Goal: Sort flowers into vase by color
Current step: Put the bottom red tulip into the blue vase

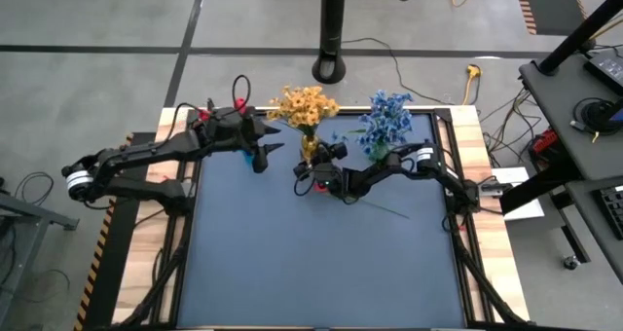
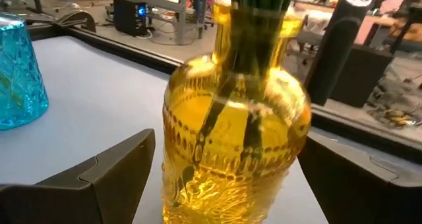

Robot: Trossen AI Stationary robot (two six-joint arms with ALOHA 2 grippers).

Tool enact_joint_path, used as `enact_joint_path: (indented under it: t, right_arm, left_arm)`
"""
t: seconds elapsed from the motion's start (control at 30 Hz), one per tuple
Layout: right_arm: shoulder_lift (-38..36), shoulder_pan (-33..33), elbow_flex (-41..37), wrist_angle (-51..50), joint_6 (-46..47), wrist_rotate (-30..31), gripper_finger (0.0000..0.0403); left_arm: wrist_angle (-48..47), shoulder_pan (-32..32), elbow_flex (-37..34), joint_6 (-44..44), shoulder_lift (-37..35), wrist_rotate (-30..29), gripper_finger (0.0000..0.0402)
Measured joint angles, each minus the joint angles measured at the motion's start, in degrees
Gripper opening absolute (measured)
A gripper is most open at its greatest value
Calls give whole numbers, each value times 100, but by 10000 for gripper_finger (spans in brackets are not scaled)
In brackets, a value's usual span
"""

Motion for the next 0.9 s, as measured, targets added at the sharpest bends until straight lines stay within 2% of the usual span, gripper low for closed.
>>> enact_joint_path:
  t: [0.3,0.6,0.73,0.9]
  right_arm:
    - [-83,144,0,-1,-323,101,354]
    - [-85,168,0,-1,-328,96,354]
    - [-87,184,0,-1,-329,96,354]
    - [-87,228,0,-2,-342,96,354]
  left_arm:
    - [2,-115,0,-79,-356,12,184]
    - [-183,-122,0,-234,-53,-3,188]
    - [-453,-122,44,-232,-40,-21,217]
    - [-839,-127,196,-228,-89,-268,283]
